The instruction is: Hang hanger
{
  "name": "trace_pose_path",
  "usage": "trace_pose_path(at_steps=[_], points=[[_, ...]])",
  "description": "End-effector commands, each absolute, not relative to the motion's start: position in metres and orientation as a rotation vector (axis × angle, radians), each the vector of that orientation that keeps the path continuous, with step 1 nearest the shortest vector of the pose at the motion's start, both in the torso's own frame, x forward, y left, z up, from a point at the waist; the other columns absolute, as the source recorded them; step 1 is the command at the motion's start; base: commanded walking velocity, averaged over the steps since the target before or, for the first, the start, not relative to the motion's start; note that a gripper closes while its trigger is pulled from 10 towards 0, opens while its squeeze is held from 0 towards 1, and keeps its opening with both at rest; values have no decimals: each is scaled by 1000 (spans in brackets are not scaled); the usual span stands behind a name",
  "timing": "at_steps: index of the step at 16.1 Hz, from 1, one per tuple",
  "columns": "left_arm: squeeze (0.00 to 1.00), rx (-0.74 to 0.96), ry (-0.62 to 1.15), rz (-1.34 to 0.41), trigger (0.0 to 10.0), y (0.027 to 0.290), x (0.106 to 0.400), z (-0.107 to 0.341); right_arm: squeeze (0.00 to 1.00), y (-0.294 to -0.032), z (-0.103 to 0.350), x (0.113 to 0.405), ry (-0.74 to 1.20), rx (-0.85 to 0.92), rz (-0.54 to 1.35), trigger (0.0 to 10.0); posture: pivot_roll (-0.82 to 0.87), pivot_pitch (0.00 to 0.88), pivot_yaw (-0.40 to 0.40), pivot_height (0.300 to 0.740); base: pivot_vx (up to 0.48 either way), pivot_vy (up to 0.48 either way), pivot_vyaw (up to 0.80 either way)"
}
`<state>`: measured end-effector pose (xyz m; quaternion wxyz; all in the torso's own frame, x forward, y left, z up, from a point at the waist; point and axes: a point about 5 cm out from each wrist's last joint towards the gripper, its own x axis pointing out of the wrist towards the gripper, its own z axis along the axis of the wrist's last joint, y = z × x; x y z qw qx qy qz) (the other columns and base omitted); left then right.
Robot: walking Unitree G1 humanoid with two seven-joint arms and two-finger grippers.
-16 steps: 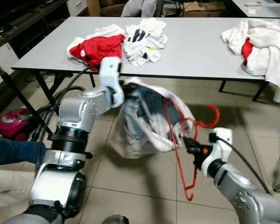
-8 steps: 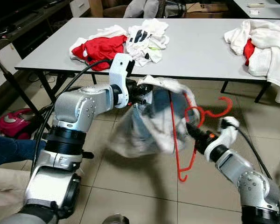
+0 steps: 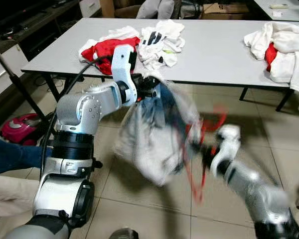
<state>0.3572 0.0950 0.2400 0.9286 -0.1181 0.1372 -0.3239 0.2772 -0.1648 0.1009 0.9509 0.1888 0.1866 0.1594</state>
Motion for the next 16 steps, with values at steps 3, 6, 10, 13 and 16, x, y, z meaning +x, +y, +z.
trace_pose_path(at_steps=[3, 6, 10, 13, 16], points=[[0, -127, 266, -695, 0, 108, 354, 248, 0, -189, 133, 286, 142, 626, 204, 10000, -23, 0, 90, 740, 0, 0, 0], [0, 25, 326, -823, 0, 110, 341, 240, 0, -202, 150, 297, 23, 850, 166, 10000, -27, 0, 92, 740, 0, 0, 0], [0, -4, 315, -1097, 0, 96, 318, 248, 0, -198, 164, 314, -9, 1001, 203, 10000, -36, 0, 93, 740, 0, 0, 0], [0, -42, 299, -1324, 0, 89, 296, 257, 0, -194, 165, 325, -3, 1014, 183, 10000, -41, 0, 92, 740, 0, 0, 0], [0, -33, 336, -1500, 0, 86, 274, 257, 0, -201, 163, 339, -13, 1079, 57, 10000, -33, 0, 76, 740, 0, 0, 0]])
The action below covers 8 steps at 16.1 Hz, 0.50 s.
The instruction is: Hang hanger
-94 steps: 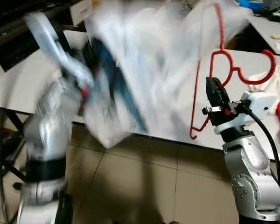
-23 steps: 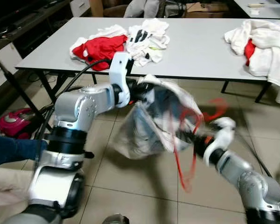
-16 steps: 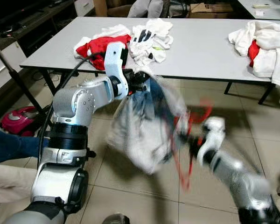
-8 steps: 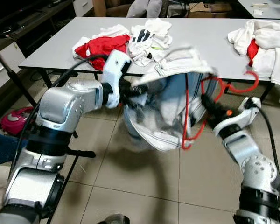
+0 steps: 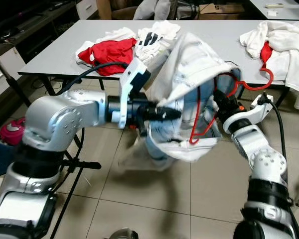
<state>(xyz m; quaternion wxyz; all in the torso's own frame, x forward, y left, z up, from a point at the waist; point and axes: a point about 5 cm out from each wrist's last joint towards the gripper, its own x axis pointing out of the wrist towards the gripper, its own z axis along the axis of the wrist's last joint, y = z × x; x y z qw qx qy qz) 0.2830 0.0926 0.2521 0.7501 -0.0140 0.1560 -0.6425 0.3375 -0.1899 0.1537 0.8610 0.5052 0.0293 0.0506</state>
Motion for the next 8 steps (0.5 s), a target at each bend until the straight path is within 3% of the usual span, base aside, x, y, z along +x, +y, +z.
trace_pose_path(at_steps=[1, 4, 8], points=[[0, -11, 353, -1527, 0, 86, 269, 254, 0, -203, 164, 342, -25, 1125, 28, 10000, -33, 0, 76, 740, 0, 0, 0], [0, 13, 381, -1501, 0, 85, 271, 244, 0, -205, 170, 349, -62, 1190, -1, 10000, -31, 0, 74, 740, 0, 0, 0], [0, -264, 234, -1580, 0, 70, 271, 273, 0, -175, 161, 354, 8, 904, 98, 10000, -38, 0, 67, 740, 0, 0, 0]])
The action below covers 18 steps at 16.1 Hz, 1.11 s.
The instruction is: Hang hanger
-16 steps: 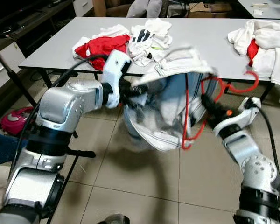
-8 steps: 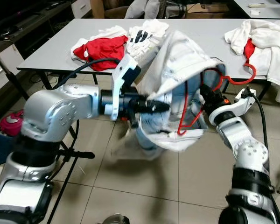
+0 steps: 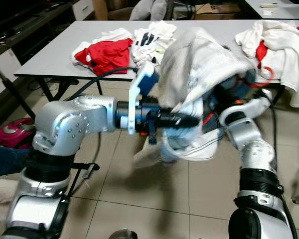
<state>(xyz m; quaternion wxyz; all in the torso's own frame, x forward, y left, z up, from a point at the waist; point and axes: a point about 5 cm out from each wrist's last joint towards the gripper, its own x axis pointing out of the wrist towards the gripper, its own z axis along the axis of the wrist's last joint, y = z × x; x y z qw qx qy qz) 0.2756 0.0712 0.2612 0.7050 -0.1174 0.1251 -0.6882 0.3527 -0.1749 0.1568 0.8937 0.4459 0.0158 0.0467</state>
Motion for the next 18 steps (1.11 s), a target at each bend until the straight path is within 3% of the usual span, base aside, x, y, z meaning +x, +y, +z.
trace_pose_path(at_steps=[1, 4, 7, 11, 14, 15, 16, 18], points=[[0, -318, 201, -1594, 0, 69, 272, 280, 0, -169, 158, 353, 21, 836, 120, 10000, -38, 0, 67, 740, 0, 0, 0], [0, -501, 81, -1561, 0, 75, 282, 304, 0, -154, 146, 346, 64, 634, 212, 10000, -35, 0, 58, 740, 0, 0, 0], [0, -659, -25, -1296, 0, 95, 315, 318, 0, -150, 135, 332, 122, 484, 286, 10000, -36, 0, 53, 740, 0, 0, 0], [0, -734, -124, -949, 0, 136, 348, 323, 0, -162, 134, 312, 159, 490, 322, 10000, -38, 0, 51, 740, 0, 0, 0], [0, -484, 86, -542, 0, 167, 375, 258, 0, -184, 171, 302, 23, 645, 277, 10000, -43, 0, 49, 740, 0, 0, 0], [0, -457, 112, -486, 0, 172, 378, 247, 0, -187, 176, 301, 4, 660, 270, 10000, -43, 0, 49, 740, 0, 0, 0], [0, -313, 185, -369, 0, 182, 381, 216, 0, -191, 187, 295, -26, 688, 280, 10000, -50, 0, 47, 740, 0, 0, 0], [0, -89, 321, -308, 0, 187, 375, 166, 0, -184, 207, 281, -32, 716, 387, 10000, -57, 0, 43, 740, 0, 0, 0]])
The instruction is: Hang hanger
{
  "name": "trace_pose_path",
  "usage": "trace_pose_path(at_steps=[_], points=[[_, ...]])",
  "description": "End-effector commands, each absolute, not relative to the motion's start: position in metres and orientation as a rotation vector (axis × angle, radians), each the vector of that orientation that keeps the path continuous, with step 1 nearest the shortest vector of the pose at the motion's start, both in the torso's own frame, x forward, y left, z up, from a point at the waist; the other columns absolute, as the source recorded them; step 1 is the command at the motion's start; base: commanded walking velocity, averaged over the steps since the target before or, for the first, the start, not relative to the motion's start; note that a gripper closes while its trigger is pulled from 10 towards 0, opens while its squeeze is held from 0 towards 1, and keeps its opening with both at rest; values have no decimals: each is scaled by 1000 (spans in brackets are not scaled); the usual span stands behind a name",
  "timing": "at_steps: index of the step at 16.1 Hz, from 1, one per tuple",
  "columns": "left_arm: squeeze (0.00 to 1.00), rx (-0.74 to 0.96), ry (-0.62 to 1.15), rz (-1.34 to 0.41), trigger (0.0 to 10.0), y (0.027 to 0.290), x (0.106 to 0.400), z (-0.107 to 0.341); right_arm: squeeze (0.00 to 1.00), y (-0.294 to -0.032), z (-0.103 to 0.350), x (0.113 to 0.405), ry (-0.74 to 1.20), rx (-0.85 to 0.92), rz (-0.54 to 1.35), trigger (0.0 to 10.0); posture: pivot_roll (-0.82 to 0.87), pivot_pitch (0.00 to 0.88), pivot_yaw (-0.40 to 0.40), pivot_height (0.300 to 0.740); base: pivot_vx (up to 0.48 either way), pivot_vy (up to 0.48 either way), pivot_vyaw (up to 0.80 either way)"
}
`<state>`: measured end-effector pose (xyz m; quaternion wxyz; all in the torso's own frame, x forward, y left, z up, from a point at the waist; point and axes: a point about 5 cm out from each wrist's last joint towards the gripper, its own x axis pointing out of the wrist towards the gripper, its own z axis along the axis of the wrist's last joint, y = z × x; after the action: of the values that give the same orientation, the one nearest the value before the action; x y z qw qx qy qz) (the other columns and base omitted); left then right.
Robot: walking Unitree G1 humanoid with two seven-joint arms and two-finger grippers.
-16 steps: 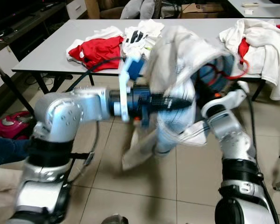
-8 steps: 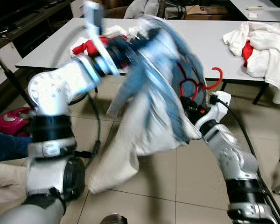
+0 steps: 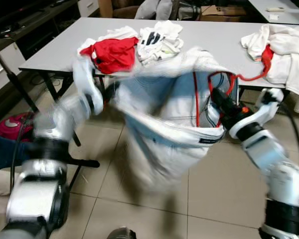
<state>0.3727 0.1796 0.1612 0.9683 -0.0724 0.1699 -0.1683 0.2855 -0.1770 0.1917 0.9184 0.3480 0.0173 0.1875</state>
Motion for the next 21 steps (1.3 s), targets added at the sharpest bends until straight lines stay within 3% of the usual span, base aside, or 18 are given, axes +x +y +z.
trace_pose_path(at_steps=[1, 6, 8, 9, 10, 11, 12, 13, 21], points=[[0, -38, 387, -313, 0, 185, 370, 148, 0, -180, 211, 277, -18, 693, 429, 10000, -62, 0, 39, 740, 0, 0, 0], [0, 229, 627, -438, 0, 163, 333, 55, 0, -168, 223, 276, 49, 571, 488, 10000, -71, 0, 7, 740, 0, 0, 0], [0, 176, 696, -412, 0, 160, 319, 31, 0, -165, 224, 277, 68, 548, 506, 10000, -72, 0, -10, 740, 0, 0, 0], [0, 132, 713, -444, 3020, 155, 314, 25, 0, -164, 224, 278, 75, 544, 511, 10000, -73, 0, -12, 740, 0, 0, 0], [0, 108, 701, -456, 3882, 154, 313, 24, 0, -164, 224, 278, 81, 537, 513, 10000, -73, 0, -12, 740, 0, 0, 0], [0, 54, 664, -485, 10000, 149, 313, 26, 0, -163, 223, 278, 94, 523, 514, 10000, -75, 0, -14, 740, 0, 0, 0], [0, 8, 619, -541, 10000, 145, 314, 29, 0, -164, 221, 279, 108, 514, 506, 10000, -77, 0, -17, 740, 0, 0, 0], [1000, 0, 564, -576, 10000, 147, 316, 34, 0, -164, 218, 280, 128, 499, 493, 10000, -79, 0, -19, 740, 0, 0, 0], [1000, -91, 401, -671, 10000, 160, 317, 60, 0, -174, 205, 289, 165, 440, 403, 10000, -74, 0, -26, 740, 0, 0, 0]])
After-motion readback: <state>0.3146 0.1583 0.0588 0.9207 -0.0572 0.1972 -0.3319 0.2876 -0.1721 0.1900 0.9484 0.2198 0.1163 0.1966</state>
